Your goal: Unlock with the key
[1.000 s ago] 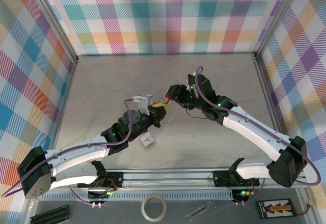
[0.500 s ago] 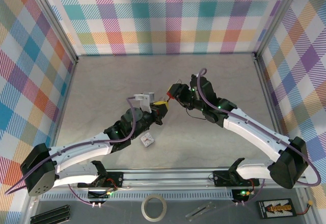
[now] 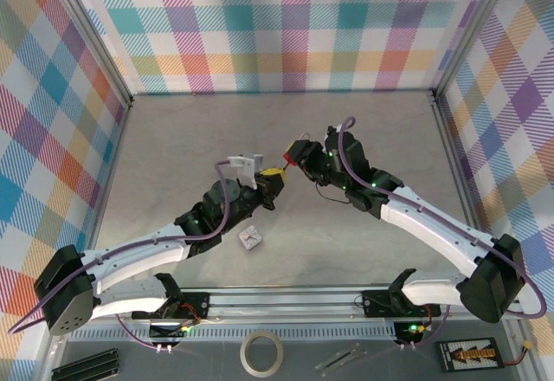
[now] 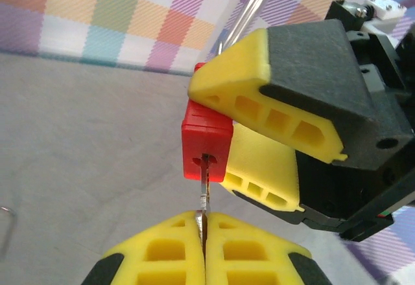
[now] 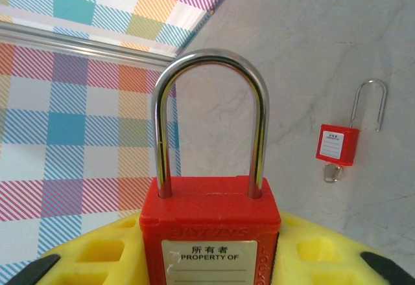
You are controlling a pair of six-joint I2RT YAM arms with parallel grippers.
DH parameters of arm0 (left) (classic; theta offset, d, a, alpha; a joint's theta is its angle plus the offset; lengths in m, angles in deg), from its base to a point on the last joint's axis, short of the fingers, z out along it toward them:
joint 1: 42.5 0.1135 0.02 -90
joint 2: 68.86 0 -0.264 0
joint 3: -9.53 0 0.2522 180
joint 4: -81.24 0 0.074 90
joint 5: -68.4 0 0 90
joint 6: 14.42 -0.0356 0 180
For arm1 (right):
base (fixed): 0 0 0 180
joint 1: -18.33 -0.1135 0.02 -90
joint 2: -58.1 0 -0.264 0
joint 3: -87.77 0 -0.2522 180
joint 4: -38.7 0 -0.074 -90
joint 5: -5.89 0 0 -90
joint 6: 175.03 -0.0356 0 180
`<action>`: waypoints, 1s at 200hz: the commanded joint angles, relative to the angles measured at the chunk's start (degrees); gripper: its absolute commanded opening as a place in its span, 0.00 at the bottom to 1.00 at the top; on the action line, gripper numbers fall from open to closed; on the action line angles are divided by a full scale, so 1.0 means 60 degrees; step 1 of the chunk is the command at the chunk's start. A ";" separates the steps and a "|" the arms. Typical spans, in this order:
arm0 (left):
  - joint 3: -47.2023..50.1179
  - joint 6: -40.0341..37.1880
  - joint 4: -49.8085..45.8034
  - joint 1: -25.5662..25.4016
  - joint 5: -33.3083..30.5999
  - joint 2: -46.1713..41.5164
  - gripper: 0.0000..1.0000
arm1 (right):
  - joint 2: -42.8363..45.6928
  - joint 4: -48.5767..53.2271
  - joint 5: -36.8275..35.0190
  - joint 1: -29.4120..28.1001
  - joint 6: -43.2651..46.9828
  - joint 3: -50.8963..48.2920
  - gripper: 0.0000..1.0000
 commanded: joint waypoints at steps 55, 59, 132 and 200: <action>-0.1127 -0.1872 0.0824 -0.0132 -0.0421 0.0299 0.00 | -0.0135 0.0093 0.2163 -0.0385 -0.0693 -0.0345 0.22; -0.1102 -0.1660 0.0868 -0.0029 -0.0241 0.0290 0.00 | -0.0120 0.0144 0.2148 -0.0385 -0.0634 -0.0320 0.22; -0.0486 0.1775 0.2560 0.1719 0.2069 0.0363 0.00 | -0.0010 0.0455 0.2068 -0.0516 -0.0136 -0.0204 0.22; 0.0270 0.1598 0.4491 0.1030 0.0984 0.0758 0.00 | 0.0195 -0.0646 0.1928 -0.0505 -0.1290 -0.0872 0.21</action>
